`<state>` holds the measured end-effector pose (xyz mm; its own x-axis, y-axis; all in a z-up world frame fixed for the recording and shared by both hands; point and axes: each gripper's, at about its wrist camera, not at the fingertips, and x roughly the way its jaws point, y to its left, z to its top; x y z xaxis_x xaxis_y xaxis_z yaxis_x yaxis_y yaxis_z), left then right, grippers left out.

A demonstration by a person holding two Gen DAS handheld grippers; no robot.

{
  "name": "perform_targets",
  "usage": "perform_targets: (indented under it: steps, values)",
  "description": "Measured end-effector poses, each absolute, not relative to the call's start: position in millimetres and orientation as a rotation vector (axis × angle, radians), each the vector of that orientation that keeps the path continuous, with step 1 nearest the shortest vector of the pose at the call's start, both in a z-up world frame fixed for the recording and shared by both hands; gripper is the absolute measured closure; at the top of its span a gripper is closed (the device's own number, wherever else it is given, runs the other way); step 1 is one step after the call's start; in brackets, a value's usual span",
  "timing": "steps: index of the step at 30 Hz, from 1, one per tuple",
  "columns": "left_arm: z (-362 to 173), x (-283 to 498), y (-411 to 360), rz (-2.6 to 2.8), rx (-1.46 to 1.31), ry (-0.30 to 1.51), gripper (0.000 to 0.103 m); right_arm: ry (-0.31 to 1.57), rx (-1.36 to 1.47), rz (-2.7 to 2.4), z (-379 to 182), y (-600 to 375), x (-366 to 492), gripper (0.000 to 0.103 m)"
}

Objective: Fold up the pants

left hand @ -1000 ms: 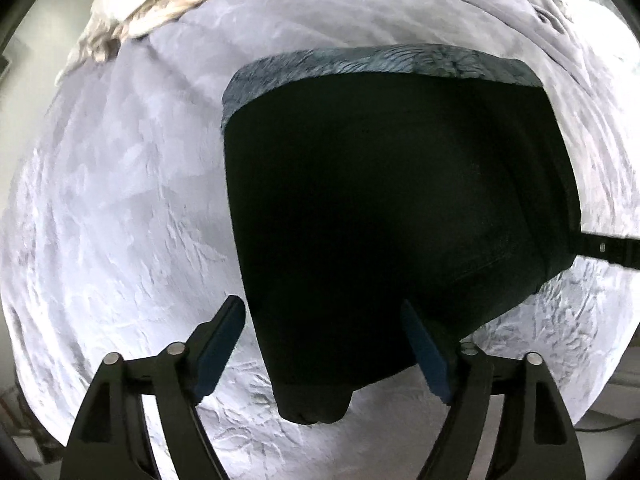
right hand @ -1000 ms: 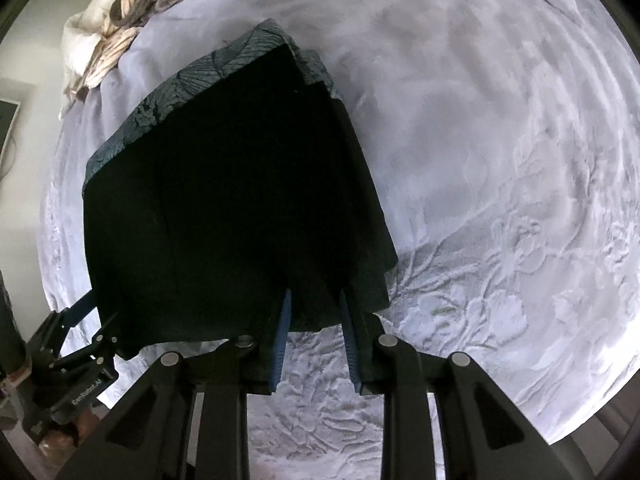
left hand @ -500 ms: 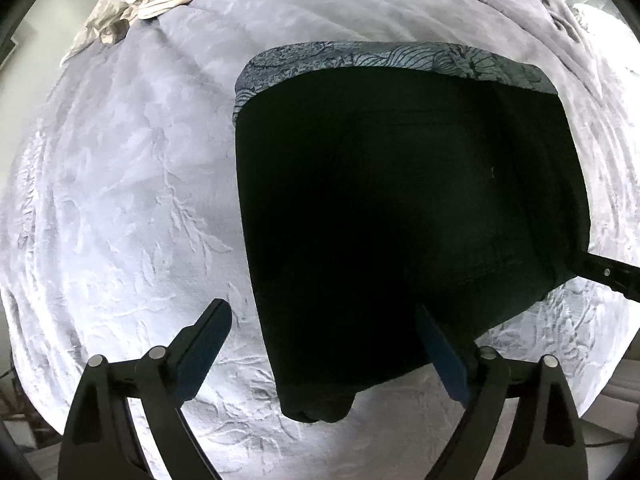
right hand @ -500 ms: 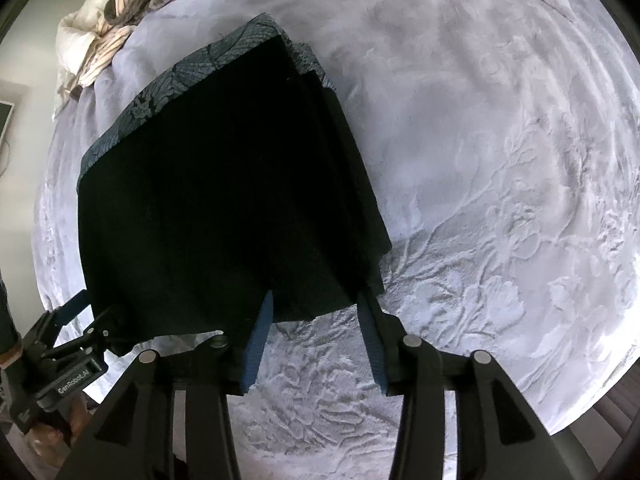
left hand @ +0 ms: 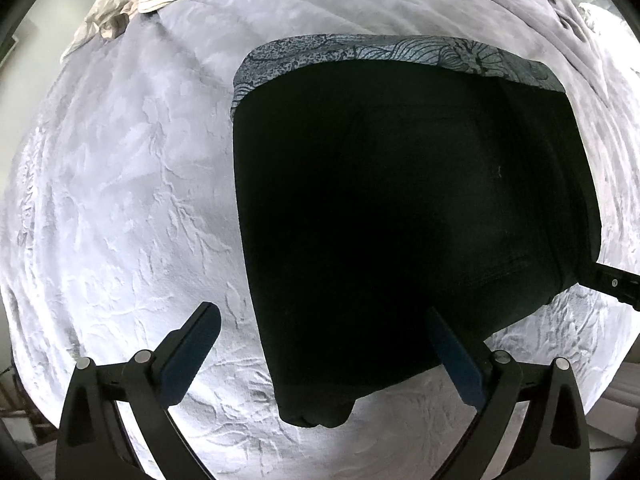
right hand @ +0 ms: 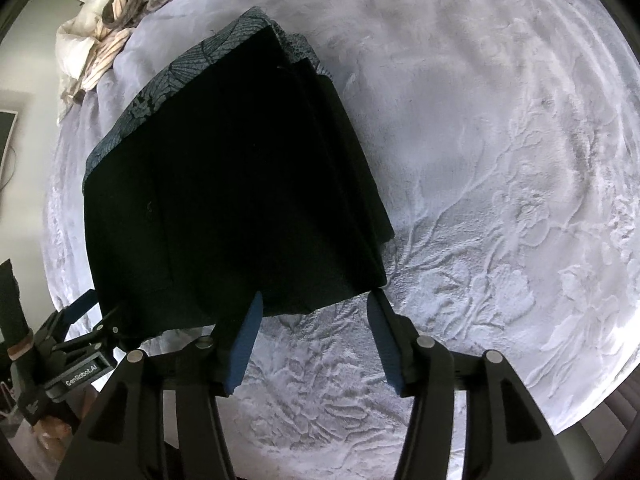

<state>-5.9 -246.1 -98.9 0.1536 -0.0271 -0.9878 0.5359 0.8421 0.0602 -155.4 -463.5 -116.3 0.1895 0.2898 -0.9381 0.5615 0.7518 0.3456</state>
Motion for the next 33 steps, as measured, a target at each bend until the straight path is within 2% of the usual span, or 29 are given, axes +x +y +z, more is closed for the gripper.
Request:
perform_targets:
  steps: [9,18,26,33]
  values:
    - [-103,2,-244,-0.428,0.432,1.396,0.001,1.412,0.754,-0.205,-118,-473,-155,0.031]
    - [-111,24,-229,-0.469,0.308,1.510,0.001,1.387,0.773,-0.138,-111,-489,-160,0.030]
    - [-97,66,-213,-0.501,0.136,1.503,0.001,1.330,0.790,-0.116,-105,-524,-148,0.027]
    - [-125,95,-219,-0.602,-0.029,1.595,0.001,1.336,0.779,-0.010,-120,-532,-122,0.027]
